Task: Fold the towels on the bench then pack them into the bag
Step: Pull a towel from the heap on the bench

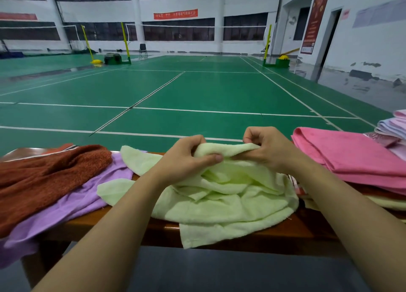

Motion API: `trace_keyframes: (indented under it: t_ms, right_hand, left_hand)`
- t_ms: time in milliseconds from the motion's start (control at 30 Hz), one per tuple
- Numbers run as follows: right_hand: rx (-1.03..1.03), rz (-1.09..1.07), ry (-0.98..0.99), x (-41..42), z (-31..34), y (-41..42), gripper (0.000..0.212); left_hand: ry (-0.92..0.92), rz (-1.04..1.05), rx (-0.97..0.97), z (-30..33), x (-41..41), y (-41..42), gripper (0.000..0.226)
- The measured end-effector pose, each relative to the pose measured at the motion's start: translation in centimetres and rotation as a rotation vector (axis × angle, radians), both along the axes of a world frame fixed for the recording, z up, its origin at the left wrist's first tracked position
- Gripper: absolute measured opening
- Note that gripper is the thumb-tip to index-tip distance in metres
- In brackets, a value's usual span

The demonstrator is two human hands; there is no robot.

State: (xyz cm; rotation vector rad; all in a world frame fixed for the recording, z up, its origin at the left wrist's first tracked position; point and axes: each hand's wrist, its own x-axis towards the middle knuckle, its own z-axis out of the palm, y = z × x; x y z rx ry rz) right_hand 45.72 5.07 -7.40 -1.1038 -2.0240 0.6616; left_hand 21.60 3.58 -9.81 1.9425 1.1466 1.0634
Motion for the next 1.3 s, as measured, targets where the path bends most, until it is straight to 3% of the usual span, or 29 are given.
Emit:
trace_keyframes:
  t_ms: [267, 467, 600, 700, 867, 967, 1033, 1200, 1300]
  right_hand:
    - [-0.11, -0.021, -0.099, 0.8, 0.4, -0.4, 0.05]
    - [-0.09, -0.125, -0.084, 2.4, 1.6, 0.2, 0.053]
    - [-0.045, -0.3, -0.386, 2.9, 3.7, 2.0, 0.064]
    - [-0.116, -0.304, -0.507, 3.7, 7.0, 2.4, 0.068]
    - [-0.45, -0.106, -0.308, 5.0, 9.4, 1.4, 0.051]
    - [-0.499, -0.06, -0.293, 4.7, 9.6, 0.5, 0.039]
    - [-0.446, -0.075, -0.193, 4.3, 9.6, 0.4, 0.033]
    - [-0.389, -0.156, 0.288, 3.9, 10.0, 0.3, 0.032]
    - [-0.433, -0.106, 0.35, 3.9, 10.8, -0.3, 0.034]
  left_hand:
    - [-0.115, 0.143, 0.032, 1.5, -1.6, -0.4, 0.05]
    - [0.281, 0.147, -0.053, 3.1, -5.0, 0.9, 0.067]
    - [0.537, 0.279, 0.005, 6.4, -7.7, 2.4, 0.077]
    - [0.666, 0.423, 0.102, 8.7, -9.3, 3.2, 0.063]
    - [0.522, 0.57, 0.085, 11.4, -10.0, 2.6, 0.059]
    - [0.538, 0.684, 0.032, 12.2, -10.2, 2.2, 0.06]
    - [0.325, 0.698, -0.044, 12.5, -10.1, 1.8, 0.053]
    - [-0.41, 0.522, -0.244, 12.5, -8.3, 0.5, 0.036]
    - [-0.729, 0.416, -0.267, 13.1, -7.1, 0.1, 0.035]
